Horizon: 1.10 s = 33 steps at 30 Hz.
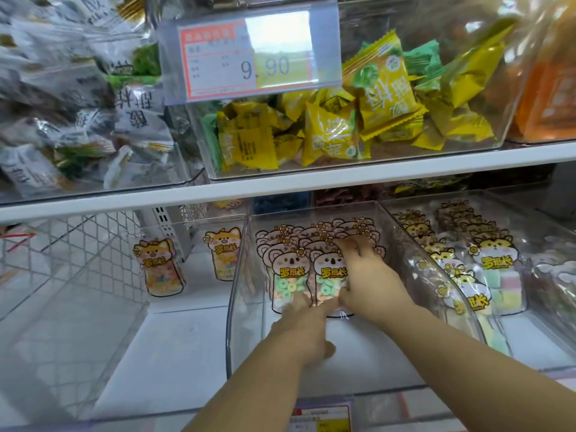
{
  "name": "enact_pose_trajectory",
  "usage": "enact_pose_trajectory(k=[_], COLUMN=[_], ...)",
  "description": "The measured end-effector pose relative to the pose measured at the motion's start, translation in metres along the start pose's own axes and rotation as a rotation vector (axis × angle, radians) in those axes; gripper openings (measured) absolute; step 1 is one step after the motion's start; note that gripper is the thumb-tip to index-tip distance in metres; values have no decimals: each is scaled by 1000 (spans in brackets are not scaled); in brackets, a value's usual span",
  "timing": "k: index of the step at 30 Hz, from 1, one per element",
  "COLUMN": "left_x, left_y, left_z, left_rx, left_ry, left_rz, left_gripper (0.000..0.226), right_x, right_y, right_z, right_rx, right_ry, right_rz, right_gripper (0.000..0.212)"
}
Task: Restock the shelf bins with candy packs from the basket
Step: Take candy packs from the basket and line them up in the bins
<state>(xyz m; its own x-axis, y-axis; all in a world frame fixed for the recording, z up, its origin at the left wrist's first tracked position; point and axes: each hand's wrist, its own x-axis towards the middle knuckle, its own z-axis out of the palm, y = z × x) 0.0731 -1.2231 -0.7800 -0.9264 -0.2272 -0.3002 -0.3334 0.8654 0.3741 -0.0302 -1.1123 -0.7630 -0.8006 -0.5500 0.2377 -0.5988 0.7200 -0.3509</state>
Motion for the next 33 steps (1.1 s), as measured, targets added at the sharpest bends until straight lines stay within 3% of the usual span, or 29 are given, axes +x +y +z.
enact_pose_trajectory(k=[5, 9, 11, 14, 19, 25, 33], left_x=[0, 0, 0, 0, 4, 1, -2], left_y=[1, 0, 1, 1, 2, 12, 11], left_z=[-1, 1, 2, 4, 4, -2, -6], left_rx=[7, 15, 73, 162, 361, 651, 581], left_ry=[26, 47, 49, 66, 79, -139, 13], left_rz=[-15, -5, 9, 12, 12, -42, 1], left_gripper=[66, 67, 70, 76, 86, 100, 71], right_x=[4, 9, 9, 6, -4, -15, -16], right_y=[0, 0, 1, 6, 7, 2, 1], right_z=[1, 5, 7, 11, 8, 8, -4], right_rx=[266, 472, 473, 250, 79, -33, -54], right_ry=[113, 124, 97, -95, -169, -301, -328], right_rz=[202, 162, 164, 180, 145, 228, 233], right_gripper=[60, 39, 30, 16, 43, 63, 63])
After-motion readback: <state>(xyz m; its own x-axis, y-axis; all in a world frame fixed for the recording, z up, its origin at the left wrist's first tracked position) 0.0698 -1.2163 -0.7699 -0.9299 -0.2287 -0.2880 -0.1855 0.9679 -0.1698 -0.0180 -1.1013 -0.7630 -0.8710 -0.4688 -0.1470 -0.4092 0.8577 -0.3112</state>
